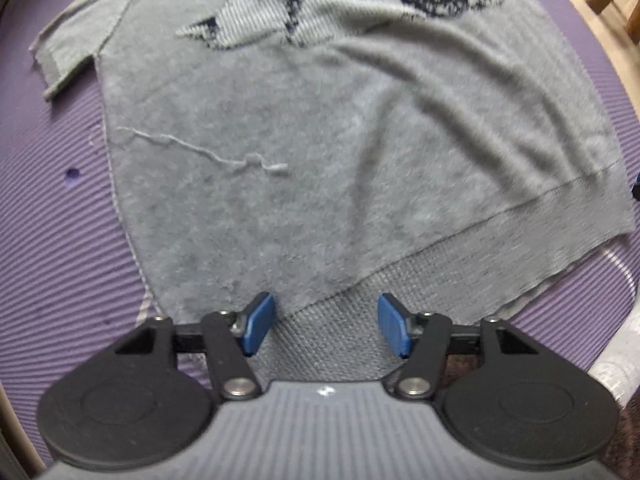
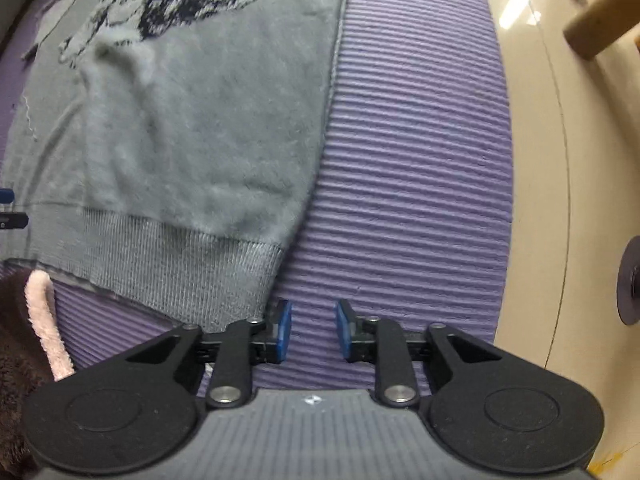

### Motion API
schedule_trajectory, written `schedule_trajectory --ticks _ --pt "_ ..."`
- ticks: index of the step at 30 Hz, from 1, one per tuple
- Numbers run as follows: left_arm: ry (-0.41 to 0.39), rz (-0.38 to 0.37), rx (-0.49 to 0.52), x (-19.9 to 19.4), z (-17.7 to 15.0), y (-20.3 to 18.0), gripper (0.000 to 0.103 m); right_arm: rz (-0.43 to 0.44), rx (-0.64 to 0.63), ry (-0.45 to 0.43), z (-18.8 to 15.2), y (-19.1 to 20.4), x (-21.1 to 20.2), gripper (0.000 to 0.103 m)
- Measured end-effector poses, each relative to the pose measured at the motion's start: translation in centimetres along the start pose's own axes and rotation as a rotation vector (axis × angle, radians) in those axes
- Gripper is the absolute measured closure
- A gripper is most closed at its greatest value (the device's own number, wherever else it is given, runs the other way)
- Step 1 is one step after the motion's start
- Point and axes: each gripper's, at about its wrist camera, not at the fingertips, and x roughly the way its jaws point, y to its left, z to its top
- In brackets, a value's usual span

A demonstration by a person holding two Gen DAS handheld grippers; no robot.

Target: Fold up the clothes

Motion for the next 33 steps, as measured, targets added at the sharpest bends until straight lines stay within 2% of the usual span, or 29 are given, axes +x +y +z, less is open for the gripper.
schedule_trajectory --ticks 3,11,15,22,24,25,26,33 --pt "-0.022 -0.028 -0.012 -0.2 0.1 0.6 0.039 -0.022 -0.046 0.014 0.4 1.2 0.4 0.084" --pt "-0.025 -0.044 -0.008 -0.4 -0.3 1.0 0.037 0.117 0.023 -0.042 1.2 1.0 -0.8 0.083" --pt "-0.022 -0.043 0.002 0.0 0.0 0.9 0.035 0.156 0.051 -0.048 1.5 0.7 -0.8 0.082" --pt "-0.022 -0.038 0.005 0.0 -0.2 0.9 0.034 0.12 0.036 -0.014 1.2 1.6 0.8 0.08" --pt "-0.023 -0.039 0.008 0.0 -0.3 0.8 0.033 0.123 0.039 -0.021 1.2 1.6 0.8 0.085" --pt "-0.023 -0.04 0.01 0.0 -0.3 0.9 0.032 0.127 0.04 -0.024 1.2 1.6 0.9 0.094" --pt "-0.023 -0.04 0.011 0.0 -0.3 0.9 0.031 0.136 0.038 -0.026 1.1 1.7 0.8 0.097" --pt "-0.028 -0.04 0.035 0.0 -1.0 1.0 0.031 0.106 0.011 -0.031 0.2 1.3 -0.3 0.1"
